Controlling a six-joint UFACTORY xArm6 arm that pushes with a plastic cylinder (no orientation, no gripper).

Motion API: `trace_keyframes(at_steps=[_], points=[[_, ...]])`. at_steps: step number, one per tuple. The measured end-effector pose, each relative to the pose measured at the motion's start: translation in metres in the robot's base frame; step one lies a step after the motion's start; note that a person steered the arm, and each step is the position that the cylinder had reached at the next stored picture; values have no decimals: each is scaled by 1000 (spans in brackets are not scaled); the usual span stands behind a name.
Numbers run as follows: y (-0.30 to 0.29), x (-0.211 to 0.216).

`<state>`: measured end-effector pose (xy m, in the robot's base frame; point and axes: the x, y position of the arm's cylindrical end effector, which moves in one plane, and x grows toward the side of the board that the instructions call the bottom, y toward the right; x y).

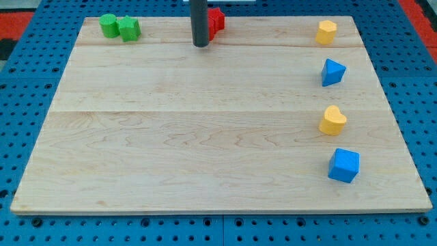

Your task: Point your arm at the yellow hexagon

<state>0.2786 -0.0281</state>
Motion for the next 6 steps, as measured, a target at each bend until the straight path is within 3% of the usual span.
trace_keyframes(at_steps=[3, 6], points=[[71, 88], [75, 87]])
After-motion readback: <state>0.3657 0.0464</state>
